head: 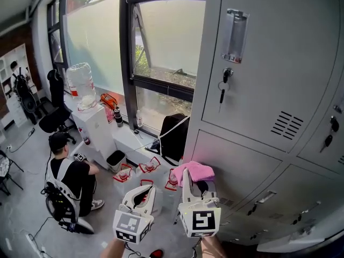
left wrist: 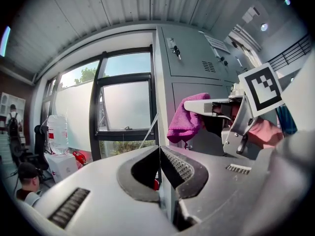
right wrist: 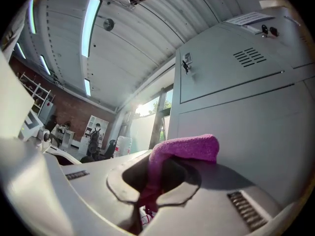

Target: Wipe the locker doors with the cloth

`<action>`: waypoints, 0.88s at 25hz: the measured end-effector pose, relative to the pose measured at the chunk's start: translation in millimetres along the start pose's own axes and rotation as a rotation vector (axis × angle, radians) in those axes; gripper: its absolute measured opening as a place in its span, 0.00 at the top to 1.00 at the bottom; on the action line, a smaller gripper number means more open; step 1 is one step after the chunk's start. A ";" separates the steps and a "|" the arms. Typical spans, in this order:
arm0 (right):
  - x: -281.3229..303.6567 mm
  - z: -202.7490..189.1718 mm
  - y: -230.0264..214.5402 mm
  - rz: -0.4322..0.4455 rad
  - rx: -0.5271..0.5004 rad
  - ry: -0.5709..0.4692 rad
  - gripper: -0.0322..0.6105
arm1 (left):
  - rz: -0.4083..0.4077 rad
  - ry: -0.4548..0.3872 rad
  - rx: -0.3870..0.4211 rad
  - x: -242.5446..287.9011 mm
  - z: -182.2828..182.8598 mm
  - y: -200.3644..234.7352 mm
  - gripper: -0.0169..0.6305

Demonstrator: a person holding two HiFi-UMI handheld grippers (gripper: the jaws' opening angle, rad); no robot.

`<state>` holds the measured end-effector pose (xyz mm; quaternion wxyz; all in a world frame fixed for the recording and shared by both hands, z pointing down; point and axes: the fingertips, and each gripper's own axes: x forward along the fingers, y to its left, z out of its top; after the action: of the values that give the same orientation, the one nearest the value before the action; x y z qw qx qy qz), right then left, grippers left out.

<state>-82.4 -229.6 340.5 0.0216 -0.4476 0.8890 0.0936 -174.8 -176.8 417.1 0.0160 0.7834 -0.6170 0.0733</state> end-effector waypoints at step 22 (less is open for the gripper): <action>11.1 -15.0 -46.0 -0.127 -0.022 0.020 0.90 | -0.069 0.008 -0.010 25.9 -4.8 -5.4 0.93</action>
<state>-51.5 -267.9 347.1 0.0137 -0.5044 0.8579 0.0972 -164.1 -200.0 425.6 0.0247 0.8038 -0.5900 0.0726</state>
